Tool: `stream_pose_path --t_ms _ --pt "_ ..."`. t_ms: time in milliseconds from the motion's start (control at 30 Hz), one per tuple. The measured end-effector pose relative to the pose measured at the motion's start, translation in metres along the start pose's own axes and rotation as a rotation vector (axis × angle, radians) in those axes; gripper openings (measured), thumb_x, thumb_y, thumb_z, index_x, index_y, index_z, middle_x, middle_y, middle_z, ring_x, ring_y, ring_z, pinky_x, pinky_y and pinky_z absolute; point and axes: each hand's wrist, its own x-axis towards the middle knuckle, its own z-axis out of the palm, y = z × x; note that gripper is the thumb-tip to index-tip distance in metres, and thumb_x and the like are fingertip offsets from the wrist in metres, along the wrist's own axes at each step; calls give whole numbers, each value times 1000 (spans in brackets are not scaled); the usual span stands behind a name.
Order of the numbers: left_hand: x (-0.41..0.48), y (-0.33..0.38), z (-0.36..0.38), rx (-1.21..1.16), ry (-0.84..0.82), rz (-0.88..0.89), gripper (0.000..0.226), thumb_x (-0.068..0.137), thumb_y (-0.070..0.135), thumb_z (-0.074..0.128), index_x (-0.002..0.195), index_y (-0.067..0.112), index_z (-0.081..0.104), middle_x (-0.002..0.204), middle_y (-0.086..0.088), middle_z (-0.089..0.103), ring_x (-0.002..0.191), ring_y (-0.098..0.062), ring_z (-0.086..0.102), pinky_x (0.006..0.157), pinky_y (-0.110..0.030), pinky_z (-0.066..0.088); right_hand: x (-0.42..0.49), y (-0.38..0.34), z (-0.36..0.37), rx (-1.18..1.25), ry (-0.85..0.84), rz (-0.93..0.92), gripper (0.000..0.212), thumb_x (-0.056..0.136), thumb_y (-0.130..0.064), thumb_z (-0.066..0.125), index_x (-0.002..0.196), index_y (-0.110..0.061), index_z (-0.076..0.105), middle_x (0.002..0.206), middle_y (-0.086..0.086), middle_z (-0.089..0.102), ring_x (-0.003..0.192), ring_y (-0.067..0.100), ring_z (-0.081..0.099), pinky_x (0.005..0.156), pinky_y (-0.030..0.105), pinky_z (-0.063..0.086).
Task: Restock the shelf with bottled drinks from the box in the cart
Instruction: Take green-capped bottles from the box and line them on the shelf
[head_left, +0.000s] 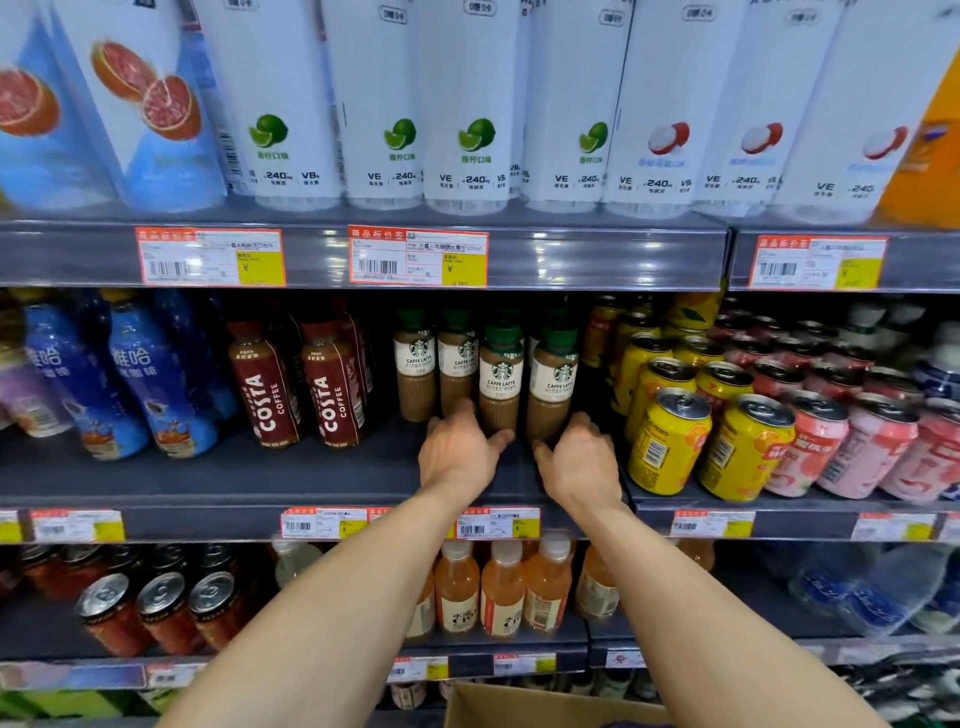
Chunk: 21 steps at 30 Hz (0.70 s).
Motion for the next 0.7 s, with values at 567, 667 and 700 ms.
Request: stream_pose_path --t_ms 567,667,700 --pt "-71 -18 -49 149 -63 247 52 92 46 59 136 19 50 128 -4 60 121 -25 52 96 -42 48 -28 -1 -23 -12 -50 23 60 91 -49 63 130 -6 49 128 17 60 121 36 52 93 40 47" --pt "-115 -29 -51 161 -9 416 46 93 42 59 133 19 54 126 -2 61 121 -20 51 99 -37 46 -64 6 -29 0 -5 -103 64 91 -48 62 140 -10 46 133 13 57 125 33 48 99 41 47" --pt "-131 -33 -50 161 1 460 43 93 41 58 130 20 57 126 0 61 121 -19 51 100 -37 47 -77 9 -31 5 8 -155 65 91 -46 64 141 -9 46 135 13 57 127 33 47 102 41 45"
